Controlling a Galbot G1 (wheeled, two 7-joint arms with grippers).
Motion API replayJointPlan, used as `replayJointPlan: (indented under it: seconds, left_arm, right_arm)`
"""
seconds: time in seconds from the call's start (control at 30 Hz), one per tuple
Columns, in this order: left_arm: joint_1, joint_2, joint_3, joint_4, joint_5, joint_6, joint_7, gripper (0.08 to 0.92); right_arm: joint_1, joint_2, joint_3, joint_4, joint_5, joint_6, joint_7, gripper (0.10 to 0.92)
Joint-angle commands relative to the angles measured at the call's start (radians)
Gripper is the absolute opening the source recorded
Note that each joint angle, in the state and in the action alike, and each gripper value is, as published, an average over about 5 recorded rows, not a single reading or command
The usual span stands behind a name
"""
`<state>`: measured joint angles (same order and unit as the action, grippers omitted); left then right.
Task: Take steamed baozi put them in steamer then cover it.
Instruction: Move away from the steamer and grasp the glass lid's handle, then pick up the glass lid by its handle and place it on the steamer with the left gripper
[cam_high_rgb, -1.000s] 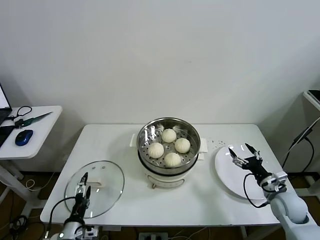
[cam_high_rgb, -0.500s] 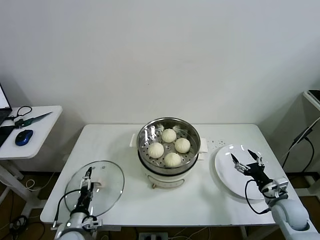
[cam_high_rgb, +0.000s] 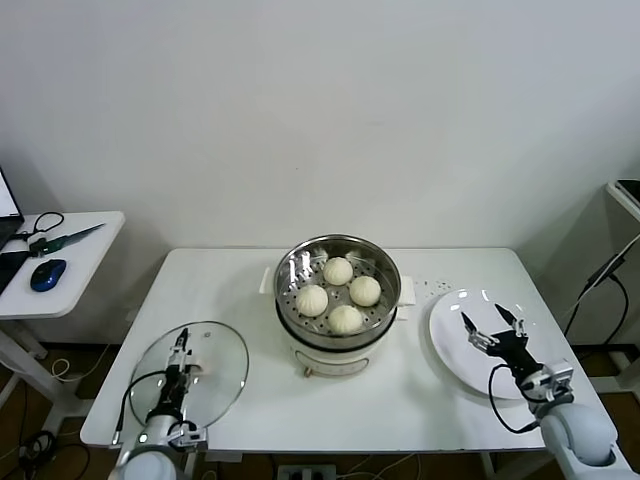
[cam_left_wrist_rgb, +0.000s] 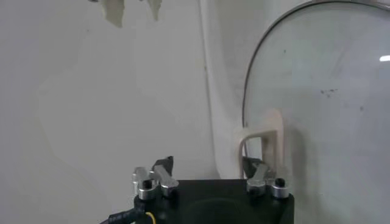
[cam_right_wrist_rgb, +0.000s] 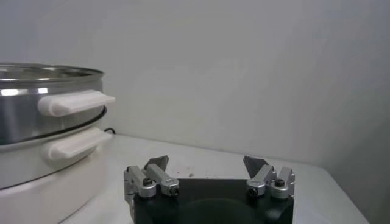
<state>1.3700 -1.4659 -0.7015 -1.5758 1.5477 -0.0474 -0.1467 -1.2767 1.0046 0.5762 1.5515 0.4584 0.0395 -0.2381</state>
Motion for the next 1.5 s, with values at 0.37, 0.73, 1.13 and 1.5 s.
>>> replayJointPlan:
  seconds: [0.37,0.73,1.13,1.5]
  left_arm:
    - [-0.015,0.006,0.002,0.011,-0.06,-0.02,-0.007,0.372]
    - [0.079,0.044,0.009,-0.194,-0.153,0.008,0.008,0.15]
    - [0.26,0.146,0.075,-0.613,-0.125,0.445,0.063,0.15]
    - [0.139,0.371,0.294,-0.644,-0.132,0.714,0.118,0.15]
  right_arm:
    - [0.008,0.026,0.0,-0.034,-0.048,0.025,-0.011,0.823]
    - [0.018,0.028,-0.002,-0.051,-0.054,0.035,-0.019,0.823]
    - [0.04,0.013,-0.015,-0.058,-0.075,0.027,-0.011,0.823]
    - [0.082,-0.009,-0.045,-0.074,-0.102,0.022,0.002,0.823]
